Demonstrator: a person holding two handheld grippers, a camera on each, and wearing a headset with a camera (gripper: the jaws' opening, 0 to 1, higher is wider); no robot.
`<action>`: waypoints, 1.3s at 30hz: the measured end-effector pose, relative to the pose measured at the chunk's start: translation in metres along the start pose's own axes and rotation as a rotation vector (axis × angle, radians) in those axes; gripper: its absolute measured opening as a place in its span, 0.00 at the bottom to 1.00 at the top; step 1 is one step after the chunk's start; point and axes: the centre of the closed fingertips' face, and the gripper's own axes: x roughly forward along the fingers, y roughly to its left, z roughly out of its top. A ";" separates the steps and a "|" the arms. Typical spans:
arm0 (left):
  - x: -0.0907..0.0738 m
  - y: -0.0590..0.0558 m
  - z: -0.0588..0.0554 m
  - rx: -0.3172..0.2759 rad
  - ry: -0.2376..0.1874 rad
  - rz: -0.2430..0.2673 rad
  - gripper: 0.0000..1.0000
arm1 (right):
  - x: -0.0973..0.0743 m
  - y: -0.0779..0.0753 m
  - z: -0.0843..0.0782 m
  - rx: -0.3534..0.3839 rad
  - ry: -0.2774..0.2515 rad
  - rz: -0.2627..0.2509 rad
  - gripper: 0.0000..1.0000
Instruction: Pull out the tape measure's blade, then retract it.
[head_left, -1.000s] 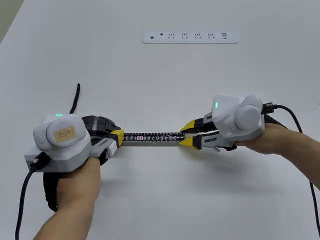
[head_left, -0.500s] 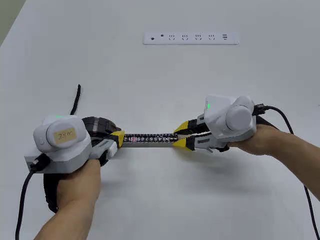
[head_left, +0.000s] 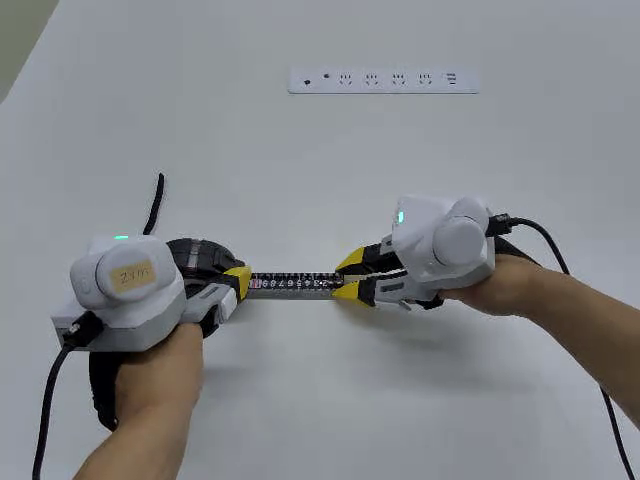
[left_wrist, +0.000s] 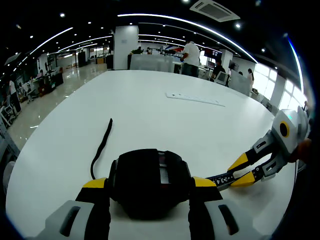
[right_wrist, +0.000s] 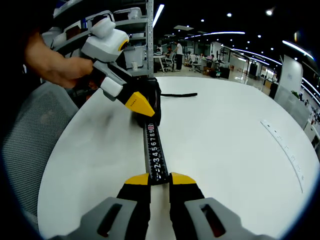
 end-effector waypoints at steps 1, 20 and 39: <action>0.000 0.000 0.000 -0.001 0.000 0.000 0.60 | 0.001 0.000 0.001 0.001 -0.002 0.001 0.12; 0.000 0.000 0.001 -0.010 -0.005 0.001 0.60 | 0.016 0.003 0.015 -0.003 -0.012 0.004 0.12; -0.001 0.000 0.000 -0.016 -0.005 -0.003 0.60 | 0.037 0.009 0.032 -0.003 -0.028 0.017 0.12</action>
